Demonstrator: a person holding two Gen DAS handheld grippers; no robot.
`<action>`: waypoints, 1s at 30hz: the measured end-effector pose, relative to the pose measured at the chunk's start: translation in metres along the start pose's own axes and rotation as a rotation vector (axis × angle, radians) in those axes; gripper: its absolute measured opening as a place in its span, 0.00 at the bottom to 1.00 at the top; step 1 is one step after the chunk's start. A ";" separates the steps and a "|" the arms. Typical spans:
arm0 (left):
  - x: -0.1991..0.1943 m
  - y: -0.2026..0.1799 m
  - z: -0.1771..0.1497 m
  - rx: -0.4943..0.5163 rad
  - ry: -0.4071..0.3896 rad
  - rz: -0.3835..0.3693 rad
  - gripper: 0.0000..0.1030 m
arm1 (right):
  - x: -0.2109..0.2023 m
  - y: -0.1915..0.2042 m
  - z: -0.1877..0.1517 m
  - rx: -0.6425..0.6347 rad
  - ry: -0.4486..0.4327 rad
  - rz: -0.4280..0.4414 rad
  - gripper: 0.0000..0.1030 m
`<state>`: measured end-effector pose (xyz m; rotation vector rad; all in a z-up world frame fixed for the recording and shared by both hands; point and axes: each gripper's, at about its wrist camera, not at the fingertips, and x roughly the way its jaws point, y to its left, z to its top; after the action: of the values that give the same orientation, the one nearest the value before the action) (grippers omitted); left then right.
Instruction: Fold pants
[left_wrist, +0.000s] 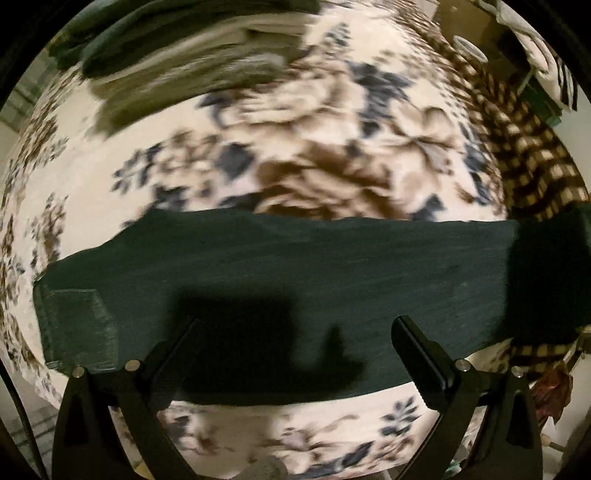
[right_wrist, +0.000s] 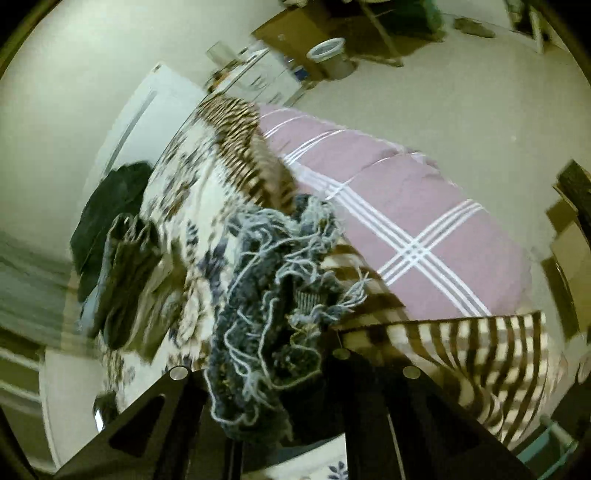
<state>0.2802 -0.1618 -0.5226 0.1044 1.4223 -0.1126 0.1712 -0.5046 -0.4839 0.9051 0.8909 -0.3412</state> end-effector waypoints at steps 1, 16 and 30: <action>0.000 0.010 0.001 -0.010 -0.002 -0.001 1.00 | -0.002 -0.011 0.013 0.008 -0.043 -0.053 0.10; 0.009 -0.071 0.006 0.070 0.031 -0.076 1.00 | 0.012 -0.177 0.040 0.429 -0.043 -0.168 0.72; 0.021 -0.206 0.014 0.250 0.047 -0.070 1.00 | 0.052 -0.252 0.052 0.510 0.006 0.082 0.32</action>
<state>0.2683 -0.3678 -0.5425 0.2650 1.4545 -0.3480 0.0791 -0.6915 -0.6440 1.4087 0.7810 -0.5073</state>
